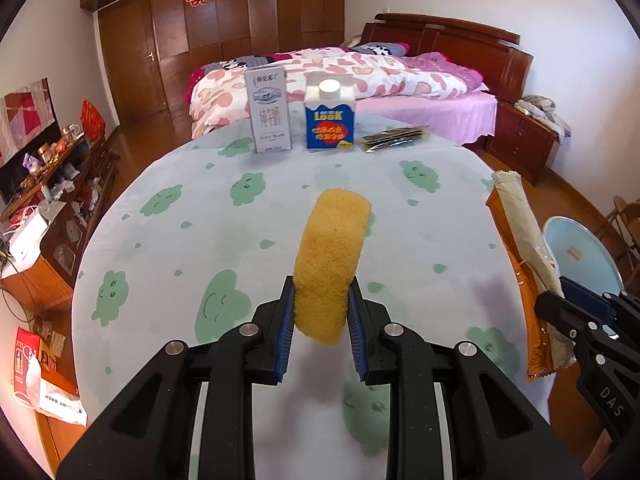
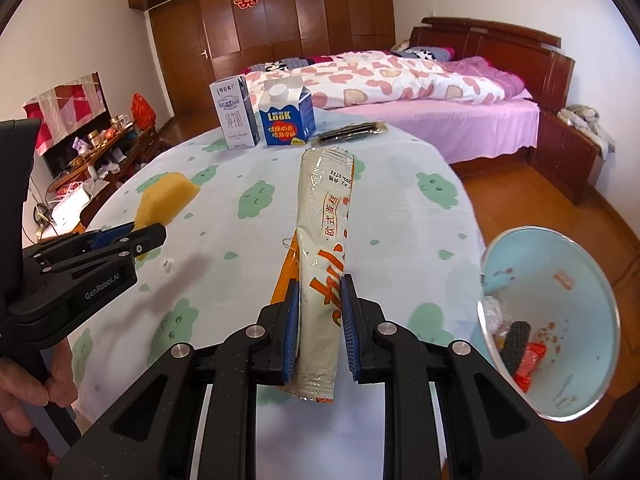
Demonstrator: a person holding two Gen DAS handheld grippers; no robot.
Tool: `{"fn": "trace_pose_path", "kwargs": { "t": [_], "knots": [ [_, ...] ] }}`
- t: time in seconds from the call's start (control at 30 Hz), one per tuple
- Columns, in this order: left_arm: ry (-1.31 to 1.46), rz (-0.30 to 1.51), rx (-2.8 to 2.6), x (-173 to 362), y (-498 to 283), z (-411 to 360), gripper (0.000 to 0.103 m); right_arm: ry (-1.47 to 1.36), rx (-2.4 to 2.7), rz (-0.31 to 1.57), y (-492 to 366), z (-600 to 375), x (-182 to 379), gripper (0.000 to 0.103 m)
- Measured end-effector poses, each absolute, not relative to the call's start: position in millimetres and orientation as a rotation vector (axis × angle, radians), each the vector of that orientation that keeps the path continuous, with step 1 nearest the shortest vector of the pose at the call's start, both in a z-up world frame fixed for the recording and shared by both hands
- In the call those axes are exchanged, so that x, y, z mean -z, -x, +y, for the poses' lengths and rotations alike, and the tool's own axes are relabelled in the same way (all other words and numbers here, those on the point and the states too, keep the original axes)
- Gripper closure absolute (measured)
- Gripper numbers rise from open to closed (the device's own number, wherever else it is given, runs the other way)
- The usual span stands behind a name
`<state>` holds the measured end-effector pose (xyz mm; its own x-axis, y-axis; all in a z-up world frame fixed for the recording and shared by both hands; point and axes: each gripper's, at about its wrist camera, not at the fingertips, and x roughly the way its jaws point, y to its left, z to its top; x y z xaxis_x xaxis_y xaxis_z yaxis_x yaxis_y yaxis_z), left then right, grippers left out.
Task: Collect trash
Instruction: 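Carry the snack wrapper and yellow sponge over the light blue bin with both tools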
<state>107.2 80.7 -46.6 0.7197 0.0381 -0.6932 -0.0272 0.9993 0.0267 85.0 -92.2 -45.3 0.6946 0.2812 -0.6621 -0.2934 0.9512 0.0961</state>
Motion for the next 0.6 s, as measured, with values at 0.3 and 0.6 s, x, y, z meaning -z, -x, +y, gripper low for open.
{"fn": "trace_pose_path", "kwargs": {
  "t": [0.3,0.6],
  "knots": [
    [-0.055,0.742,-0.006,34,-88,59,0.079,0.042,-0.307,0.703,-57,-113,36,0.082],
    [-0.080,0.724,0.045,25,-75,35,0.079,0.039,-0.281,0.677,-40,-136,29,0.082]
  ]
}}
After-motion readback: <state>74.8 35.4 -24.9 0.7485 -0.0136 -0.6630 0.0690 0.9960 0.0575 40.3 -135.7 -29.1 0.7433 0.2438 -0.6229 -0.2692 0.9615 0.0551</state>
